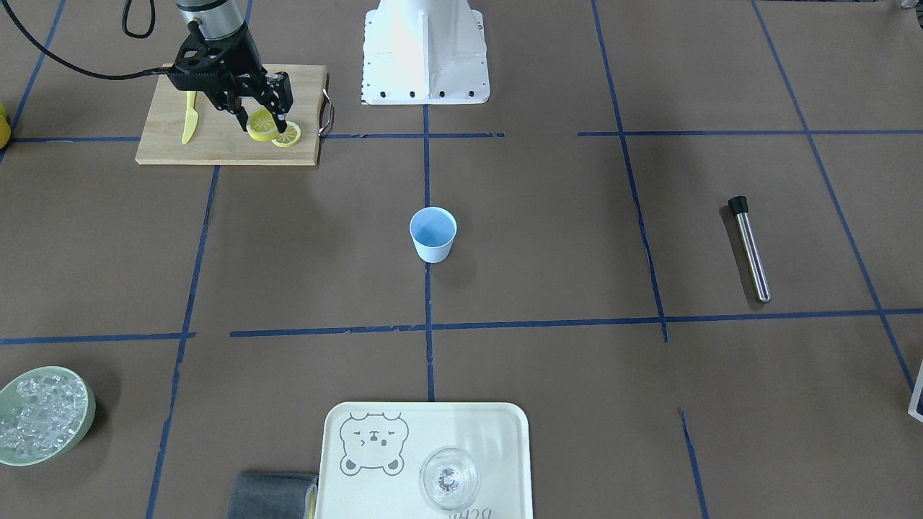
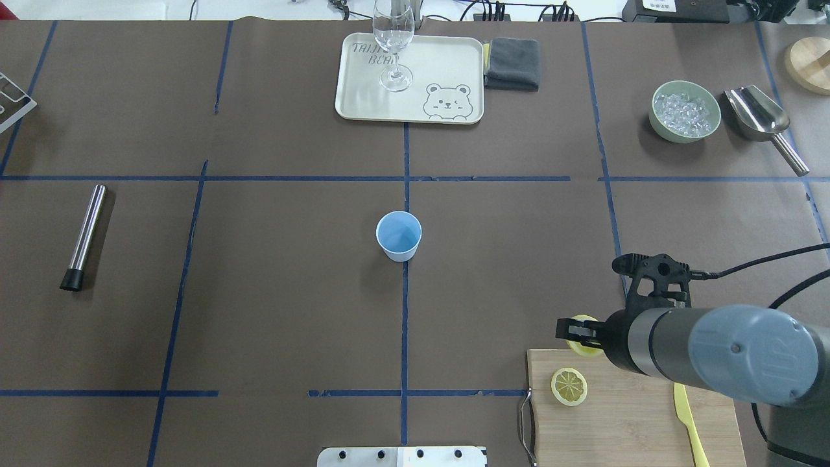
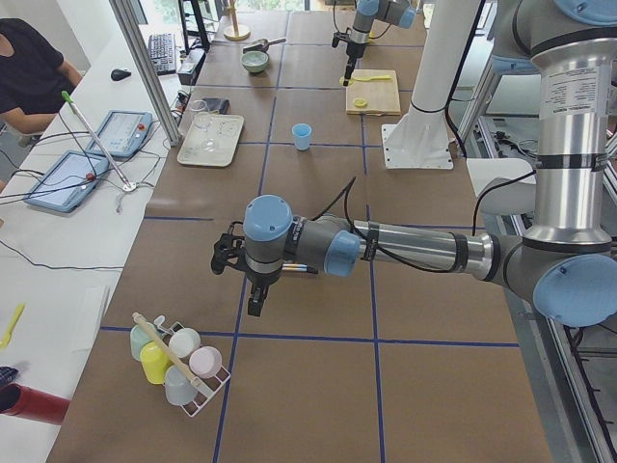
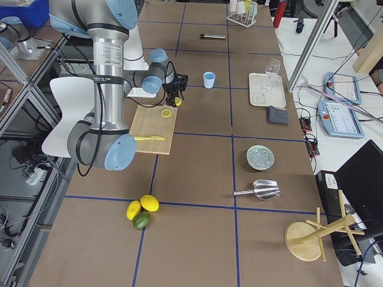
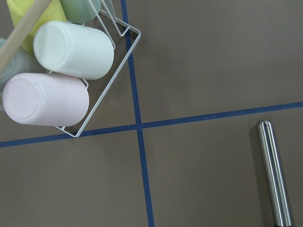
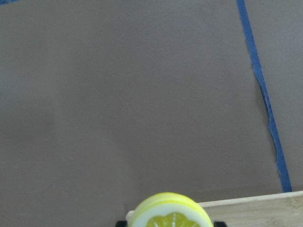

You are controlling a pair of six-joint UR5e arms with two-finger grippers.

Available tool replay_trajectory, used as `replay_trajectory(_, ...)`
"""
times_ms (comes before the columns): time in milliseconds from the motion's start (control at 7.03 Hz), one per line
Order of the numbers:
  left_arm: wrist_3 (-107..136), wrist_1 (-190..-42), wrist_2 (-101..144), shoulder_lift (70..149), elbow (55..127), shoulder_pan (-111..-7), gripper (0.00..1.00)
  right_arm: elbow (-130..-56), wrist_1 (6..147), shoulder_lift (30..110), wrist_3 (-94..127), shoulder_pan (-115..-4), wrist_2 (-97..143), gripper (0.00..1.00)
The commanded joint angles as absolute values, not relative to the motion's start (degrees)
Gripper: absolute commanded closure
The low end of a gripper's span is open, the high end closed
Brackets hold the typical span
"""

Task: Squeeze lemon into cup
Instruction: 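Carry the lemon slice with the right gripper over the blue cup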

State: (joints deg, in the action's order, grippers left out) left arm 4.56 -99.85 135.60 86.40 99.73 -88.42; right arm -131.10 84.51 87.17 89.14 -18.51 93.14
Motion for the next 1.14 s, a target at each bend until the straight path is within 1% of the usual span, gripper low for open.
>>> replay_trajectory(0, 4.57, -99.84, 135.62, 86.40, 99.76, -88.42, 0.00, -130.44, 105.36, 68.13, 87.03, -21.97, 96.68, 0.39)
replay_trajectory(142, 4.57, -99.76, 135.70, 86.40, 99.93, -88.42, 0.00, -126.51, 107.47, 62.55, 86.23, -21.97, 96.07, 0.39)
replay_trajectory(427, 4.57, -99.76, 135.70, 86.40, 99.76, -88.42, 0.00, -116.15, 106.96, 52.96, 86.05, -22.49, 95.10, 0.40)
replay_trajectory(712, 4.57, -99.76, 135.70, 86.40, 99.49, -88.42, 0.00, -109.37, 99.11, 50.72, 84.82, -24.59, 95.18, 0.41)
replay_trajectory(996, 4.57, -99.76, 135.70, 86.22, 99.93, -88.42, 0.00, -98.58, 97.56, 42.50, 84.38, -27.14, 95.36, 0.41)
